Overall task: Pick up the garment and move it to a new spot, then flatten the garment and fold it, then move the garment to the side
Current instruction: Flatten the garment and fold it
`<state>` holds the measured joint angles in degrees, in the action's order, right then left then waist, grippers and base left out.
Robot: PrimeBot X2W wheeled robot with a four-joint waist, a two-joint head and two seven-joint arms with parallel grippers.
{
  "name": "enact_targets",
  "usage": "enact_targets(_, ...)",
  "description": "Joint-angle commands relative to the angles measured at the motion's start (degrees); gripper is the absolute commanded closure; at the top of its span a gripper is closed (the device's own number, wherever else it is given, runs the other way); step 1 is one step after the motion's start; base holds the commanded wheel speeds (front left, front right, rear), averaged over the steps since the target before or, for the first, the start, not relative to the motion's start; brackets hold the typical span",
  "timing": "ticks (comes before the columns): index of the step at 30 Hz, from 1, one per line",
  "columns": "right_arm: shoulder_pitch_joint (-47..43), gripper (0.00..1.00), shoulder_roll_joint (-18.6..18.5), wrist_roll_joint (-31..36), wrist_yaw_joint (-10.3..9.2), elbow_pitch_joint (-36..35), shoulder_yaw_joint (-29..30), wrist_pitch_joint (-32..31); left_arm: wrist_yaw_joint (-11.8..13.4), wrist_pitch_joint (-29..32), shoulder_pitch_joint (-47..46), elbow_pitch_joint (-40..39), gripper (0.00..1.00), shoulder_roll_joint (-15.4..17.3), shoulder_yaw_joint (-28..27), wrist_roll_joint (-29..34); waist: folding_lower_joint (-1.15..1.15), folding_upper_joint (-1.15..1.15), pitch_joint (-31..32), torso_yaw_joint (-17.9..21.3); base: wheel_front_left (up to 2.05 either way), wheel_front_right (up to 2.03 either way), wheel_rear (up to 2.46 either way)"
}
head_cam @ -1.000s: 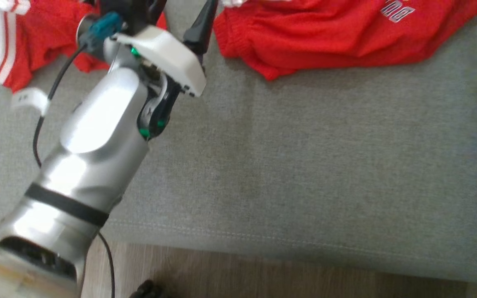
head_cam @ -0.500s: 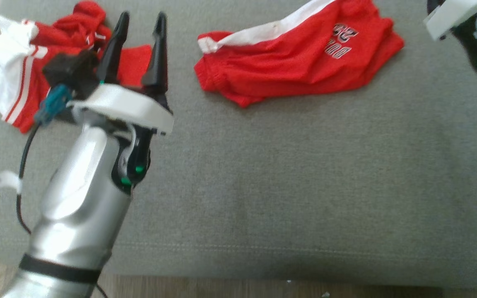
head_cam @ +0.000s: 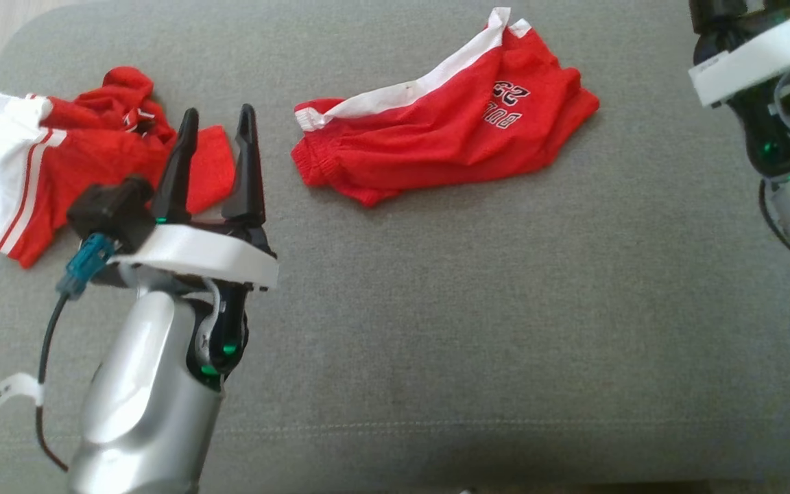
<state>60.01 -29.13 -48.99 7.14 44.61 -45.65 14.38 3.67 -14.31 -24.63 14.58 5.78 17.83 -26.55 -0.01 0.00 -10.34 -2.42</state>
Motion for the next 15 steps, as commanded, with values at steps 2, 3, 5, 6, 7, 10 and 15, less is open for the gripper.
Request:
enact_targets(2, -3.0, 0.0, 1.1, 1.7, 0.35, -3.1, 2.2, 0.6, -0.6, -0.7, -0.5, -2.6, 0.0, 0.3, -3.4, 1.0, 0.01, 0.0, 0.6, 0.4, 0.0, 0.0, 0.0)
enact_targets(3, -3.9, 0.0, 1.3, 2.0, 0.35, -3.8, 3.1, 0.6, -0.8, -0.7, -0.1, -2.8, 0.0, 0.0, -3.7, 1.4, 0.01, 0.0, 0.8, 0.5, 0.0, 0.0, 0.0)
enact_targets(5, -6.0, 0.0, 1.9, 2.6, 0.35, -5.2, 5.0, 0.6, -1.2, -0.7, 0.6, -3.3, 0.0, -0.5, -4.5, 2.2, 0.01, 0.0, 1.2, 0.5, 0.0, 0.0, 0.0)
enact_targets(6, -7.1, 0.0, 2.2, 3.0, 0.35, -5.9, 6.0, 0.6, -1.4, -0.7, 1.1, -3.5, 0.0, -0.7, -4.9, 2.6, 0.01, 0.0, 1.4, 0.5, 0.0, 0.0, 0.0)
enact_targets(7, -8.3, 0.0, 2.6, 3.6, 0.35, -6.7, 7.0, 0.6, -1.6, -0.7, 1.7, -3.9, 0.0, -1.0, -5.3, 3.0, 0.01, 0.0, 1.6, 0.5, 0.0, 0.0, 0.0)
enact_targets(10, -12.4, 0.0, 4.0, 6.0, 0.35, -9.1, 9.6, 0.6, -2.3, -0.7, 3.8, -4.8, 0.0, -1.7, -6.3, 4.1, 0.01, 0.0, 2.2, 0.5, 0.0, 0.0, 0.0)
enact_targets(15, -18.8, 0.0, 6.2, 10.3, 0.35, -11.8, 14.4, 0.6, -3.2, -0.7, 7.4, -5.8, 0.0, -2.4, -7.2, 5.4, 0.01, 0.0, 3.0, 0.4, 0.0, 0.0, 0.0)
